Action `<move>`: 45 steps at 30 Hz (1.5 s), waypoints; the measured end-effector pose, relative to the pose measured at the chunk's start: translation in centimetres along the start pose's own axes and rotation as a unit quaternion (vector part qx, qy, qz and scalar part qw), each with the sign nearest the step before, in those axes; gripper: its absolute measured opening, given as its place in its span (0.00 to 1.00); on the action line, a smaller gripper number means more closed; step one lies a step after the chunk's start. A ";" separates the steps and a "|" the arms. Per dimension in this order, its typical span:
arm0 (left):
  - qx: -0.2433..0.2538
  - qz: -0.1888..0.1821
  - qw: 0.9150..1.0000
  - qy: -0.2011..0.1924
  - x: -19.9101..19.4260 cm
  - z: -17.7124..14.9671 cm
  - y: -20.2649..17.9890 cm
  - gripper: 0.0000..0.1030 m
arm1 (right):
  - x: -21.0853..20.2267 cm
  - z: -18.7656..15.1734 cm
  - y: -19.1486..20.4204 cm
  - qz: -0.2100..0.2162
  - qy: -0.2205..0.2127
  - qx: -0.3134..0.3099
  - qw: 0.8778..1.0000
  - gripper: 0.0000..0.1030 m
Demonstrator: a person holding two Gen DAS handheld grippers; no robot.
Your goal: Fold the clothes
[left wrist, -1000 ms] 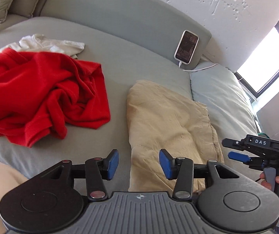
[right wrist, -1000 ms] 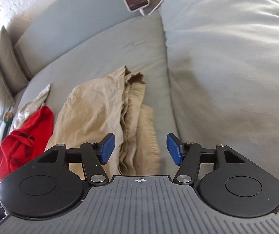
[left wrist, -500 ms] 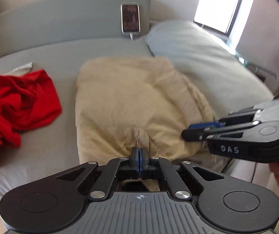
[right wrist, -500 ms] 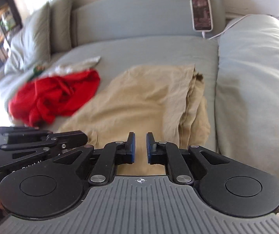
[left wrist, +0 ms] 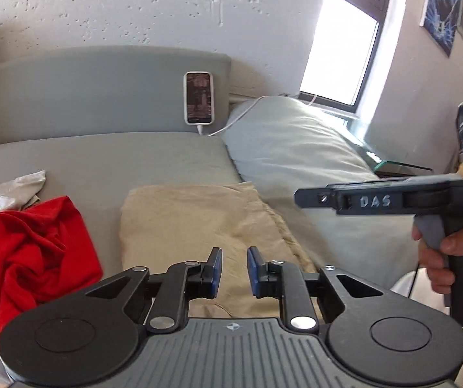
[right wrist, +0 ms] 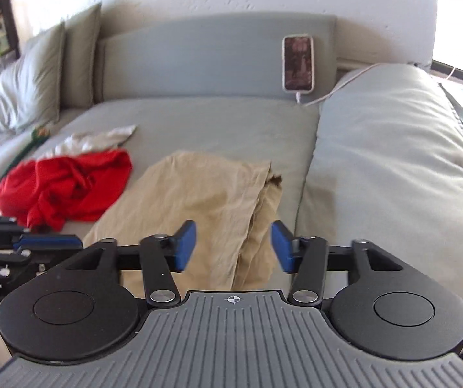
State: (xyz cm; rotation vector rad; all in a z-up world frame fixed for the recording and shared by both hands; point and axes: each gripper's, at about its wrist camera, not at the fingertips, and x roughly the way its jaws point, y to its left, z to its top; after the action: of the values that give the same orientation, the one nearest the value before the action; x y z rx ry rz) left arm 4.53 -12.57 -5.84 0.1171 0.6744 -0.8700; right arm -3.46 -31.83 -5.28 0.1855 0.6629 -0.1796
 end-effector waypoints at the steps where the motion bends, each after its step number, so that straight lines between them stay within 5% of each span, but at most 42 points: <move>1: -0.011 0.003 1.000 0.018 1.6 -0.3 0.4 0.06 | 0.9 0.6 -0.1 -0.001 -0.011 0.005 1.000 0.48; 3: -0.018 -0.011 0.997 0.071 4.4 -1.6 1.0 0.05 | 3.0 1.5 0.1 -0.007 -0.023 0.006 1.000 0.04; 5: 0.006 -0.013 0.998 0.063 4.8 -3.2 0.4 0.04 | 5.2 2.0 0.3 -0.017 -0.028 0.006 0.999 0.05; 9: -0.025 -0.024 0.997 0.063 4.6 -3.3 1.0 0.04 | 9.1 2.2 0.4 -0.028 -0.049 -0.007 0.998 0.05; 14: -0.016 -0.024 0.998 0.061 4.6 -3.4 0.8 0.05 | 13.4 1.6 2.8 0.049 -0.032 -0.079 0.995 0.05; 18: -0.019 -0.025 0.998 0.059 4.9 -3.6 0.9 0.05 | 17.5 0.1 1.6 -0.037 0.006 -0.110 0.993 0.01; 20: -0.021 -0.022 0.998 0.059 5.0 -3.6 0.9 0.05 | 17.8 0.6 -1.7 -0.037 0.011 -0.030 0.999 0.00; 24: -0.016 -0.016 0.998 0.056 5.0 -3.6 0.6 0.05 | 15.4 2.0 -3.7 -0.120 0.005 0.009 0.993 0.03; 28: -0.006 -0.010 0.998 0.054 4.8 -3.7 0.1 0.05 | 10.7 1.8 -3.2 -0.028 0.011 0.047 0.998 0.08; 34: 0.016 -0.016 0.998 0.059 4.1 -4.4 -1.4 0.05 | 6.6 -1.7 1.9 0.058 0.026 -0.045 0.997 0.08; 37: 0.024 -0.023 0.997 0.067 3.6 -4.9 -2.1 0.06 | 6.8 -4.6 2.8 0.030 0.076 -0.096 0.992 0.10; 39: 0.030 -0.031 0.996 0.073 3.3 -5.3 -2.4 0.06 | 5.3 -6.0 2.2 0.001 0.072 -0.093 0.993 0.08; 42: 0.046 -0.051 0.993 0.096 3.0 -5.9 -3.1 0.08 | 3.5 -6.3 0.0 -0.051 0.101 -0.033 0.993 0.15; 45: 0.057 -0.061 0.988 0.129 3.6 -7.1 -3.7 0.15 | 1.6 -6.5 -1.3 -0.034 0.101 0.015 0.994 0.15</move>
State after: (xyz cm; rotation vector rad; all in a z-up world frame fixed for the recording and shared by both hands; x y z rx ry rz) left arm -0.10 -14.81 -12.89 0.2982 0.8792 -1.0215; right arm -6.34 -31.81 -11.42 0.2130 0.8678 -0.2378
